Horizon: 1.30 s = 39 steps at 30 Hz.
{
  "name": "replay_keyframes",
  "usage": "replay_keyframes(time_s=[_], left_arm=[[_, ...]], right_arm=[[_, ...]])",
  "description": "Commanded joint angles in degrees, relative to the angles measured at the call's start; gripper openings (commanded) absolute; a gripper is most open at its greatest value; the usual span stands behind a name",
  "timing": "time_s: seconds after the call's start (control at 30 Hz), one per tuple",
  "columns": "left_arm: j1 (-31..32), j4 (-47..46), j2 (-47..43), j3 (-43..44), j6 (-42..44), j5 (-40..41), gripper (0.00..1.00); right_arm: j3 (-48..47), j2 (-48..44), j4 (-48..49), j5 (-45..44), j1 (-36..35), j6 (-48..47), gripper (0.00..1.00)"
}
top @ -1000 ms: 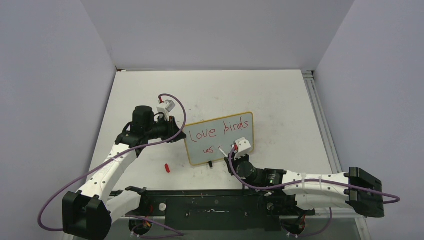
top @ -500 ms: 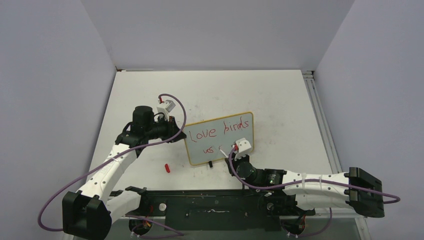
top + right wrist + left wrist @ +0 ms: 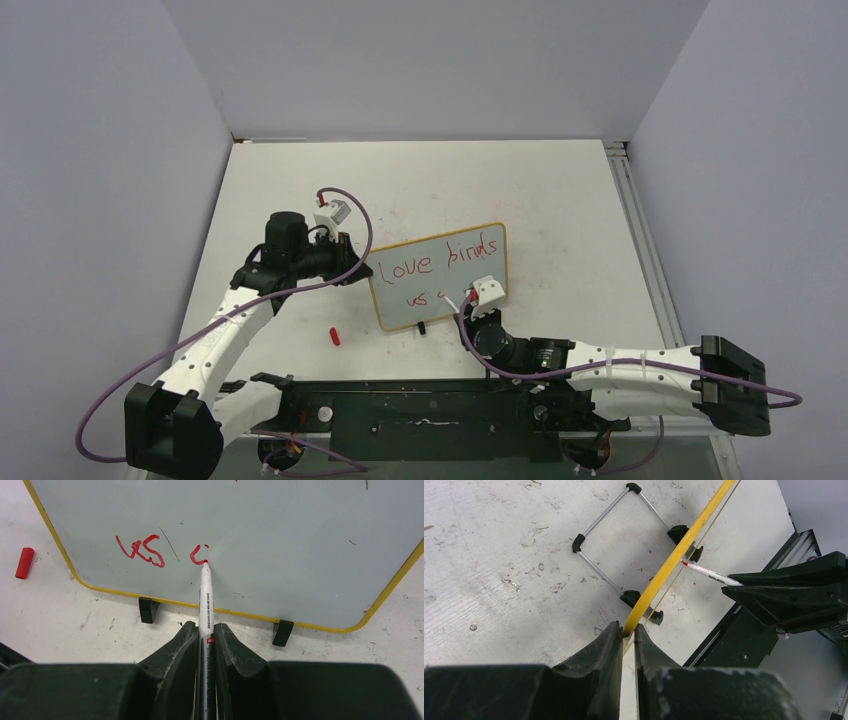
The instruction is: Write a sentence on the whiteboard
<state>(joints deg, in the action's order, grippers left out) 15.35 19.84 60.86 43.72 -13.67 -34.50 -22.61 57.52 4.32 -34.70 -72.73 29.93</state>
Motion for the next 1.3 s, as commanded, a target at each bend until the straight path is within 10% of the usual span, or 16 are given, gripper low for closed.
replay_keyframes(time_s=[0.0, 1.27], left_arm=[[0.1, -0.8, -0.2, 1.3, 0.1, 0.9, 0.1], [0.2, -0.8, -0.3, 1.3, 0.1, 0.8, 0.1]], right_arm=[[-2.5, -0.6, 1.3, -4.4, 0.5, -2.2, 0.05], [-0.5, 0.7, 0.1, -3.4, -0.9, 2.7, 0.05]])
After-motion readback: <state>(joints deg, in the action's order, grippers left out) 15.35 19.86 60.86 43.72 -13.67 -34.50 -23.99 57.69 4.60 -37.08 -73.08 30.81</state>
